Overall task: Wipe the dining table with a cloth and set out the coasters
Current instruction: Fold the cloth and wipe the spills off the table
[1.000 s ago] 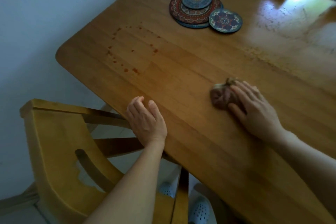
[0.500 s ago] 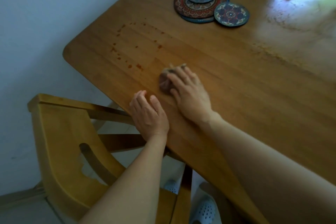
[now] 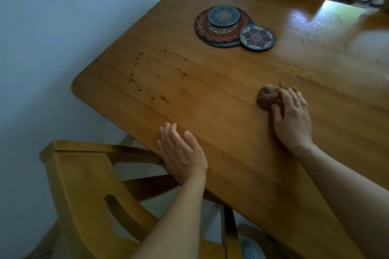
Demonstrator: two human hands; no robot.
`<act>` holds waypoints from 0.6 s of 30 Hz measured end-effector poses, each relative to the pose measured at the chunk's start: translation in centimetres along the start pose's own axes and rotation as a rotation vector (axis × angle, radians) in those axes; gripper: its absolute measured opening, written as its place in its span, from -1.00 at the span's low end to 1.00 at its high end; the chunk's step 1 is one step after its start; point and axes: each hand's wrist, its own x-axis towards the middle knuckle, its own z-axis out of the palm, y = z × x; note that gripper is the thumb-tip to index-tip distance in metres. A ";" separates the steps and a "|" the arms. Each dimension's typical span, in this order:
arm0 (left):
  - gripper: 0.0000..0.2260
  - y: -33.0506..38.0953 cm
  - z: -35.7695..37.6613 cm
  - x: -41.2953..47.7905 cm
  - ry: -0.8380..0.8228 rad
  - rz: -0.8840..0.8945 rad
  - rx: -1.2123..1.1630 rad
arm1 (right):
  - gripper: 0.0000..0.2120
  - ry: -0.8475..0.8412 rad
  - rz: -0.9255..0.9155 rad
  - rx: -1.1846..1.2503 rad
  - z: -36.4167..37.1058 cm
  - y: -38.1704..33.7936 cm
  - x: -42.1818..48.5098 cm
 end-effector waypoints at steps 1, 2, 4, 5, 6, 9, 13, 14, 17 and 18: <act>-0.46 0.0 -0.1 0.1 -0.013 0.003 0.014 | -0.52 0.026 0.064 0.001 0.7 -1.4 0.2; -0.46 0.1 -0.2 0.0 -0.029 0.006 0.027 | -0.51 0.037 0.100 0.002 1.4 -2.9 0.2; -0.45 0.3 -0.5 0.1 -0.059 -0.002 0.039 | -0.50 0.018 0.092 -0.005 3.1 -6.4 -0.2; -0.45 0.4 -0.7 0.1 -0.072 -0.020 0.030 | -0.49 0.003 0.063 -0.016 3.9 -8.1 -0.7; -0.45 0.5 -1.0 0.3 -0.081 -0.049 0.006 | -0.49 -0.012 0.031 -0.028 4.8 -9.7 -1.1; -0.54 1.2 -1.9 3.3 -0.109 -0.169 -0.120 | -0.47 -0.060 -0.085 -0.040 7.3 -14.4 -2.0; -0.63 1.8 -2.7 11.5 -0.057 -0.197 -0.302 | -0.47 -0.140 -0.259 -0.008 10.1 -19.2 -2.5; -0.65 1.5 -3.0 13.8 -0.031 -0.171 -0.324 | -0.47 -0.158 -0.311 -0.009 10.4 -19.5 -2.6; -0.63 -1.5 -3.3 20.8 -0.046 -0.036 -0.252 | -0.48 -0.209 -0.448 -0.099 9.9 -18.3 -2.3; -0.61 -3.0 -3.3 22.9 -0.075 -0.006 -0.210 | -0.49 -0.201 -0.455 -0.129 9.5 -17.4 -1.9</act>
